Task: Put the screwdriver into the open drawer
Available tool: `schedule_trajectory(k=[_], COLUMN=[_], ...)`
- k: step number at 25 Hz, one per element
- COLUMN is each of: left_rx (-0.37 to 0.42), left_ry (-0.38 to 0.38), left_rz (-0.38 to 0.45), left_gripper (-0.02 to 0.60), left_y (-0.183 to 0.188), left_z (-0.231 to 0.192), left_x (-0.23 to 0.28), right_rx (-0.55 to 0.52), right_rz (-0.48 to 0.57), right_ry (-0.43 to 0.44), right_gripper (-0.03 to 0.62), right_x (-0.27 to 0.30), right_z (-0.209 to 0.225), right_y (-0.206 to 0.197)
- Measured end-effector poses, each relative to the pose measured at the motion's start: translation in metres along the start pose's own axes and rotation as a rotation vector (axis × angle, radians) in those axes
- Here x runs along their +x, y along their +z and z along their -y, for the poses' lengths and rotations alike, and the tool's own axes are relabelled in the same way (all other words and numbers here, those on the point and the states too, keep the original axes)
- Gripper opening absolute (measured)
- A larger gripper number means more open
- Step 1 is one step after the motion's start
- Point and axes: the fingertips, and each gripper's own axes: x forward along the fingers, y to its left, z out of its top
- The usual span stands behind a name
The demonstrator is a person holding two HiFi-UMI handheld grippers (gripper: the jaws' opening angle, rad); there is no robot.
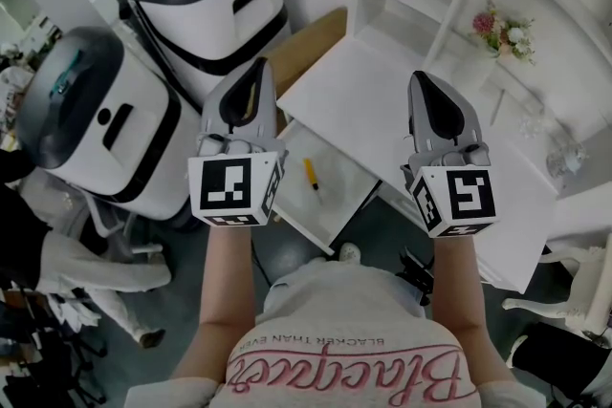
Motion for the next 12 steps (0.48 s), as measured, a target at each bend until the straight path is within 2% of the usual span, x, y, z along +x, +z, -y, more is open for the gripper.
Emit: schedule_trajectory(k=[7, 12], left_rx=[-0.031, -0.02], left_ry=[0.016, 0.04], left_rz=[0.024, 0.032], left_gripper=[0.017, 0.017], left_y=[0.008, 0.011], left_z=[-0.016, -0.026], left_x=[-0.008, -0.013], right_rx=[-0.009, -0.011], right_rz=[0.015, 0.02], right_ry=[-0.037, -0.071], right_gripper=[0.0, 0.0], right_x=[-0.013, -0.019], right_z=[0.012, 0.024], right_y=[0.01, 0.013])
